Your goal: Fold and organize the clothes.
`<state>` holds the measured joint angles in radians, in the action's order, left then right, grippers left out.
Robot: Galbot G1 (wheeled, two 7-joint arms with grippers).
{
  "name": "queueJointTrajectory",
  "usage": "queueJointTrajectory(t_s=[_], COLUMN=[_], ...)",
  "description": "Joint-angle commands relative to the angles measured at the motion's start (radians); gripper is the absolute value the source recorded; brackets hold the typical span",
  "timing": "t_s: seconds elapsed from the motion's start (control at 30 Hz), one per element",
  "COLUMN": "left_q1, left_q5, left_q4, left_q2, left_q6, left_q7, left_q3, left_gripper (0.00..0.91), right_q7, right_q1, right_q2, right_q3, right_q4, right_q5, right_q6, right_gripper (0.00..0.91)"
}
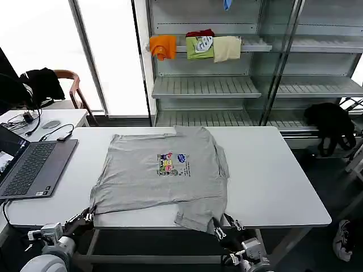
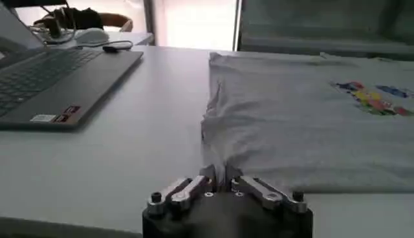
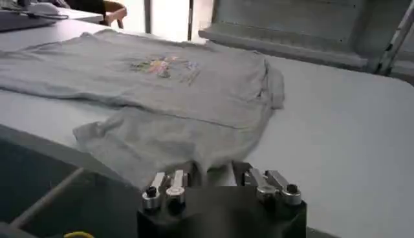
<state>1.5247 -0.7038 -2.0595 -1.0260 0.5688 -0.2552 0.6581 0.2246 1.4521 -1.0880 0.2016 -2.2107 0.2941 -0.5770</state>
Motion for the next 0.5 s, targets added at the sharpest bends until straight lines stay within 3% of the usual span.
queueJointTrajectory(t_s=[0.03, 0.5], left_q1=[-0.004, -0.103], left_q5=[-0.009, -0.112], left_q4=[-0.029, -0.1], left_q2=[0.008, 0.05], left_q6=[-0.011, -0.019], left_q7=[-0.002, -0.059], left_q3=[0.005, 0.029], left_gripper=[0.01, 0.01], right_q7=[0.002, 0.007], right_q1=[-0.013, -0.09], right_q2=[-0.004, 0.044], right_q3=[0.004, 0.085], right_q4=[-0.017, -0.093], right_q5=[0.002, 0.082], right_q6=[-0.001, -0.002], right_gripper=[0.0, 0.0])
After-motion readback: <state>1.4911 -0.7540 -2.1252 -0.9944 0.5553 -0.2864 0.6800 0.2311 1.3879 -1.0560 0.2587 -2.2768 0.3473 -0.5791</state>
